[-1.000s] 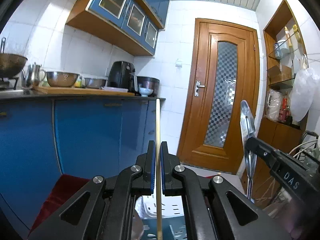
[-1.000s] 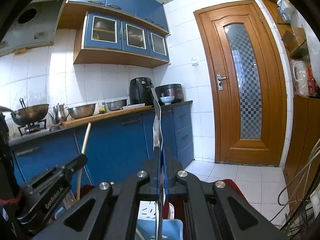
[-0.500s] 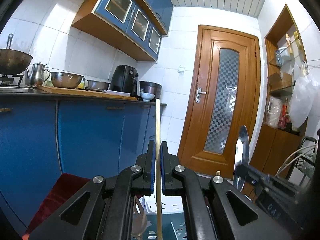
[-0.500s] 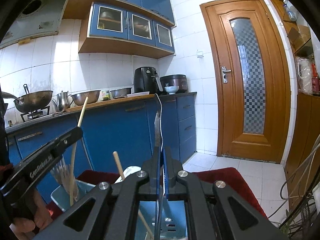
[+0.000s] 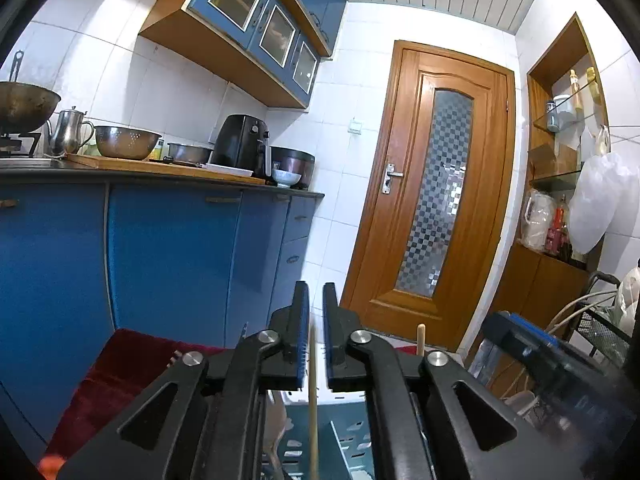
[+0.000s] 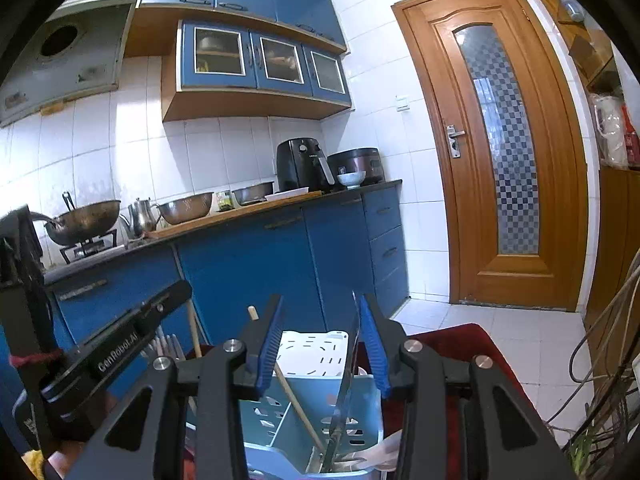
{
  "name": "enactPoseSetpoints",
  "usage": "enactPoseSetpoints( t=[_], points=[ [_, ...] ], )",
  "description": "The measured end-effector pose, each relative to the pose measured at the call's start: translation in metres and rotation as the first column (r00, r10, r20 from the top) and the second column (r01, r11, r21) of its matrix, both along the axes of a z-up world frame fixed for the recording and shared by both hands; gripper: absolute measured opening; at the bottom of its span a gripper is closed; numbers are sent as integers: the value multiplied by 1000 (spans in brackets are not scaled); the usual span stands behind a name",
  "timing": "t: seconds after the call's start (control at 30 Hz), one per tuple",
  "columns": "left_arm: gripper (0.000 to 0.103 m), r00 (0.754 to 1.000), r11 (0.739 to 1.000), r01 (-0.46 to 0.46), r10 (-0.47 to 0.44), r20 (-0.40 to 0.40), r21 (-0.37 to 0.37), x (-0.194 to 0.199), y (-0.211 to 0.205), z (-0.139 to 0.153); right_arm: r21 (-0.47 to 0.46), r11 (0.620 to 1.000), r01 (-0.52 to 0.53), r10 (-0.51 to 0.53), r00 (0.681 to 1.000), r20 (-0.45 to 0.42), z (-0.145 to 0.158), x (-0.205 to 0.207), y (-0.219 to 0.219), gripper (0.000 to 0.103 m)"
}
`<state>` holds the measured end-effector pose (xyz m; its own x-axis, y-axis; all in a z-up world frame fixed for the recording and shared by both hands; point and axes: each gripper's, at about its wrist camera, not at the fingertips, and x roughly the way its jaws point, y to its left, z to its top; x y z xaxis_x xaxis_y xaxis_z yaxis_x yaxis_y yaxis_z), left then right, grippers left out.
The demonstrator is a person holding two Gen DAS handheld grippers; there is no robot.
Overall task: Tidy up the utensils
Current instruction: 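Open the right tool to drop the knife into the holder while the left tool releases the chopstick, then move both open tools back down toward the silver fork and white stick on the blanket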
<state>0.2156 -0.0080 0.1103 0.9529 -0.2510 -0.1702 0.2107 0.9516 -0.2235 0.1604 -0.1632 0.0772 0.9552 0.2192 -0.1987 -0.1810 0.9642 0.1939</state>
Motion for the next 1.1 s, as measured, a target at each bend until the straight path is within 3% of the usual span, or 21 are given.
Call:
enactPoseSetpoints(
  t=[0.03, 0.07, 0.23, 0.33, 0.8, 1.1],
  points=[
    [20, 1000, 1000, -2, 2, -5, 0, -2, 1, 0, 1, 1000, 1, -1, 1000, 1, 1, -2, -1, 41],
    [23, 1000, 1000, -3, 3, -9, -2, -4, 2, 0, 1, 1000, 2, -2, 1000, 2, 3, -4, -1, 41],
    [24, 1000, 1000, 8, -8, -30, 11, -17, 4, 5, 8, 1000, 4, -4, 1000, 13, 13, -18, -4, 42],
    [31, 999, 1000, 13, -12, -39, 25, -29, 6, 10, 16, 1000, 2, -2, 1000, 22, 21, -27, -6, 42],
    [33, 988, 995, 55, -41, -151, 85, -97, 18, 26, 18, 998, -55, 56, 996, -72, 29, -71, -2, 42],
    [34, 950, 990, 131, -112, -291, 46, -124, 12, 5, 12, 998, -64, 65, 979, -193, 2, -96, -2, 42]
  ],
)
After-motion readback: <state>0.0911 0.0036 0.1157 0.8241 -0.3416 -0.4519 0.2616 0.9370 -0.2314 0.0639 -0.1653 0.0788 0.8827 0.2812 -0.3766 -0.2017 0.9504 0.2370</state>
